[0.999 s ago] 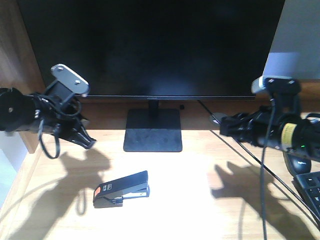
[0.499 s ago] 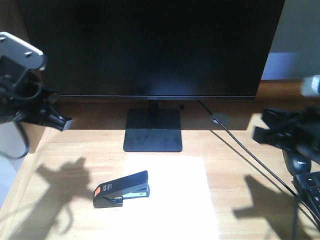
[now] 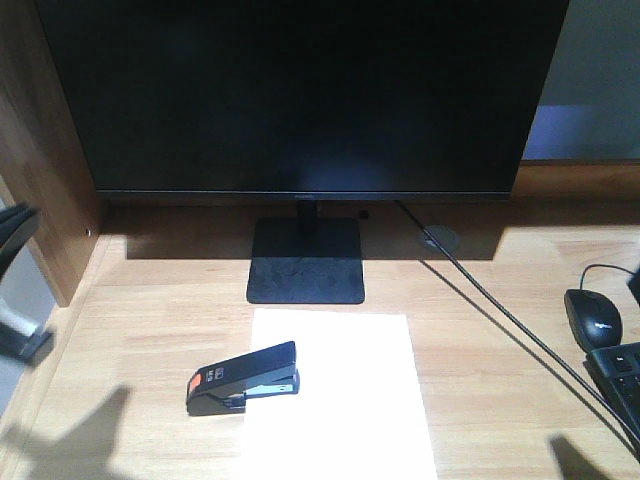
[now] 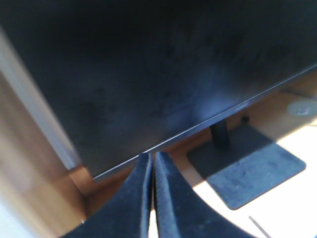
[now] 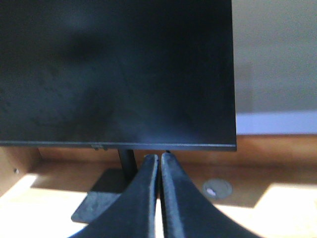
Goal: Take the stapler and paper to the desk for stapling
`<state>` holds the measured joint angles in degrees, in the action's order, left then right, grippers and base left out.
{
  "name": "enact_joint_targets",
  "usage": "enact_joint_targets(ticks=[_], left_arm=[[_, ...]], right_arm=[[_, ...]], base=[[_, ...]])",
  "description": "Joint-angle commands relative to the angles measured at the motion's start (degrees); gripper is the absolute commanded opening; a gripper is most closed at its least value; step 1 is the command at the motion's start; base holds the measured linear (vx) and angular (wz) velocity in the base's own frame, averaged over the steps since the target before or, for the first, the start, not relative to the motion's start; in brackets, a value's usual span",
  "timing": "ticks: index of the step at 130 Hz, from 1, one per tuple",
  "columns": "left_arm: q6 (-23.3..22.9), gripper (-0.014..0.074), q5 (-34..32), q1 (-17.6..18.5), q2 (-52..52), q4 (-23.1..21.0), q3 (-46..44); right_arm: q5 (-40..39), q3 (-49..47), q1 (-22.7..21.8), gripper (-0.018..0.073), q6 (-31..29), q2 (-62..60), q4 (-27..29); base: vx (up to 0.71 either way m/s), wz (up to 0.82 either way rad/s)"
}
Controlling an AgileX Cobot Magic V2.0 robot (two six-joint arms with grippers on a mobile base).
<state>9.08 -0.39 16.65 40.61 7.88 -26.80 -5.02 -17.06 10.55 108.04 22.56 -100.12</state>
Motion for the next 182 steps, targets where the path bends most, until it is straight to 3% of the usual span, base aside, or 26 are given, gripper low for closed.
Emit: enact_joint_targets(ticks=[1,49,162,182], left_arm=[[-0.6,-0.0006,-3.4,0.2,-5.6,0.0,2.1],[-2.6,-0.0006,-0.8,0.2,-20.3,-0.4,9.1],[-2.6,-0.0006,-0.4,0.2,-20.5,-0.4,9.1],[-3.5,-0.0006,-0.2,0.4,-20.5,-5.8,9.1]], right_arm=[[1.5,0.6,0.0,-0.0006,-0.8,-3.5,-2.9],[1.5,3.6,0.0,-0.0006,-0.8,-6.2,-2.9],[1.4,3.6,0.0,-0.0006,-0.8,-6.2,-3.0],[1.4,3.6,0.0,-0.0006,-0.8,-6.2,-3.0]], base=[[0.0,0.0],[0.0,0.0],[0.0,0.0],[0.0,0.0]])
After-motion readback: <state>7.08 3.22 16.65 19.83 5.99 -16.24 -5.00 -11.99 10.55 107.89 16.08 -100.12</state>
